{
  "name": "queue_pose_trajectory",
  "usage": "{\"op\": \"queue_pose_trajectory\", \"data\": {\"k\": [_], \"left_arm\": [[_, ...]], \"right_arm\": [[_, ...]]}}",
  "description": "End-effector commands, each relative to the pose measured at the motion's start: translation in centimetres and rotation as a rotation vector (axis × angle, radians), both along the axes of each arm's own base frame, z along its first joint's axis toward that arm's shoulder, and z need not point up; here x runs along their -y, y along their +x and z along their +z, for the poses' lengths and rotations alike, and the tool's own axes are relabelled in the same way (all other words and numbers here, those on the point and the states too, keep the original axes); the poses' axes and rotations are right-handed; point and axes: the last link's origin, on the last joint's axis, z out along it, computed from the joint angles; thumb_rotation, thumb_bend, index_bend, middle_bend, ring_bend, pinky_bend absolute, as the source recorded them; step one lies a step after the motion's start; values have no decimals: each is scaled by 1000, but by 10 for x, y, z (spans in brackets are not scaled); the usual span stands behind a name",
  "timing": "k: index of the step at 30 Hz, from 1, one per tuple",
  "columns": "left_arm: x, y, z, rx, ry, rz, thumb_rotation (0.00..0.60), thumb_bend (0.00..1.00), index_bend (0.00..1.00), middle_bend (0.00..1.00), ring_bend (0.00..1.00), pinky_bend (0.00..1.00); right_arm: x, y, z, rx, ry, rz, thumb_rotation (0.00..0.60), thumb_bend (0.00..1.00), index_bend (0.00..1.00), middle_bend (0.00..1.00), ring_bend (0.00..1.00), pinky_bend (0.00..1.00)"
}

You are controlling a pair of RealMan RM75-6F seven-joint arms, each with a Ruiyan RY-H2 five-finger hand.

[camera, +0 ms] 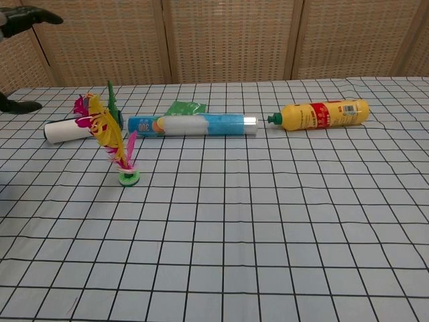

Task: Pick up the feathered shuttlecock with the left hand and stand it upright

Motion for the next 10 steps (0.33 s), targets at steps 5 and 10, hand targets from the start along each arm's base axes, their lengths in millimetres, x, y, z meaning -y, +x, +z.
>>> {"op": "queue_pose_trajectory", "data": {"k": [5,10], "left_arm": [[72,-64,9,-38,24,104,600,252,0,0,0,0],[92,-85,17,-23,47,113,600,252,0,0,0,0]], "right_arm": [[-3,11,-5,-25,3,35,600,67,27,0,0,0],[-5,12,-6,-39,2,37,600,67,26,0,0,0]]}}
